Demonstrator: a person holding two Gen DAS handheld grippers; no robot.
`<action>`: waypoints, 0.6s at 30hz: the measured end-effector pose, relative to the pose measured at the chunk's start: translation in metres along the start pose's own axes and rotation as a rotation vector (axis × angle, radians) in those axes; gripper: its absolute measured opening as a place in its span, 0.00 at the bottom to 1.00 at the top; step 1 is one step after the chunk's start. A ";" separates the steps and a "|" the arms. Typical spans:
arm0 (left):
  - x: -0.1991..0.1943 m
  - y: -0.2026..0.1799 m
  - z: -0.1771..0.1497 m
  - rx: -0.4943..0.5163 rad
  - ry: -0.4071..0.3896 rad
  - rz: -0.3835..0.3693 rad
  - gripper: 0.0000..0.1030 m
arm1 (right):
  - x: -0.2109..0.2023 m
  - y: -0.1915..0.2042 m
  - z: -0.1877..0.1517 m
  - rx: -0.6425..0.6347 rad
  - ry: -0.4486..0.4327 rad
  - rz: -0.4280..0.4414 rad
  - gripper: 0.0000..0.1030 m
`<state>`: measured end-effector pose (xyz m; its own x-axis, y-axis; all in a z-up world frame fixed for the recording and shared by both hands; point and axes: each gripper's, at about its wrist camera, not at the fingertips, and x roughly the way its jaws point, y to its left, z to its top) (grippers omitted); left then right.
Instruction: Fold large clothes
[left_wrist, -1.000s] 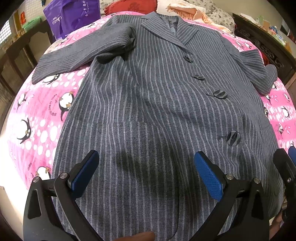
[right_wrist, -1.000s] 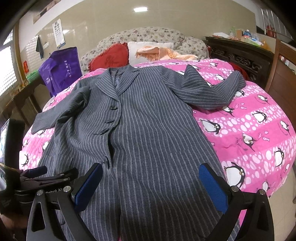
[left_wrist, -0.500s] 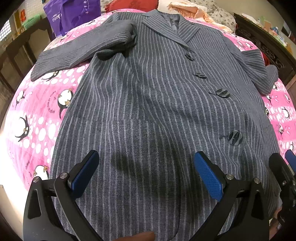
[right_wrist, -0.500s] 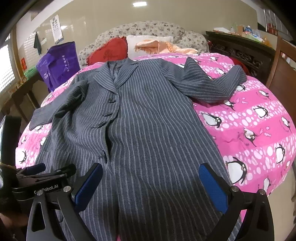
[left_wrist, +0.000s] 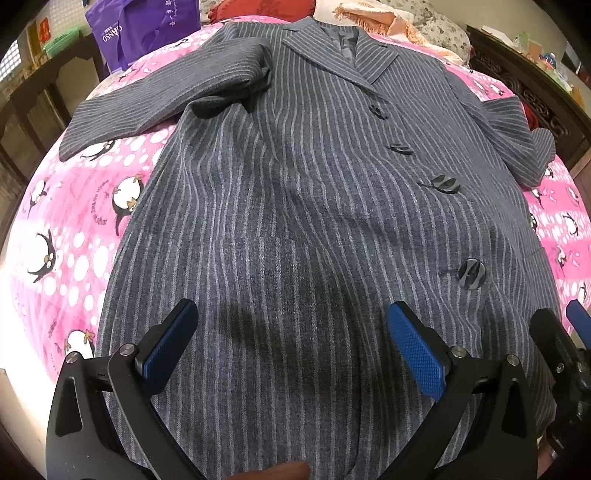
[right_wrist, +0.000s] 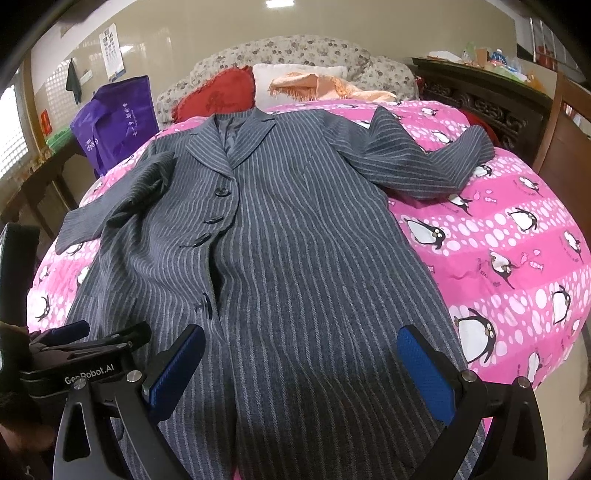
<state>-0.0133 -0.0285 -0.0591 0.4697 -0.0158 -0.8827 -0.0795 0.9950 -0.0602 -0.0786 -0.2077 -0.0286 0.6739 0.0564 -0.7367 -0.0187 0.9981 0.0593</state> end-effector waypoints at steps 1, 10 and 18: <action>0.001 0.001 0.000 -0.002 0.000 -0.001 1.00 | 0.000 0.000 0.000 0.000 -0.002 0.001 1.00; 0.015 0.006 -0.001 -0.004 0.024 0.008 1.00 | 0.003 -0.001 -0.002 0.000 0.011 0.000 1.00; 0.016 0.002 -0.005 0.023 0.018 0.030 1.00 | 0.015 -0.006 -0.006 0.034 0.072 0.028 1.00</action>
<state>-0.0107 -0.0269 -0.0756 0.4518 0.0126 -0.8920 -0.0727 0.9971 -0.0227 -0.0731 -0.2130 -0.0440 0.6183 0.0870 -0.7811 -0.0107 0.9947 0.1024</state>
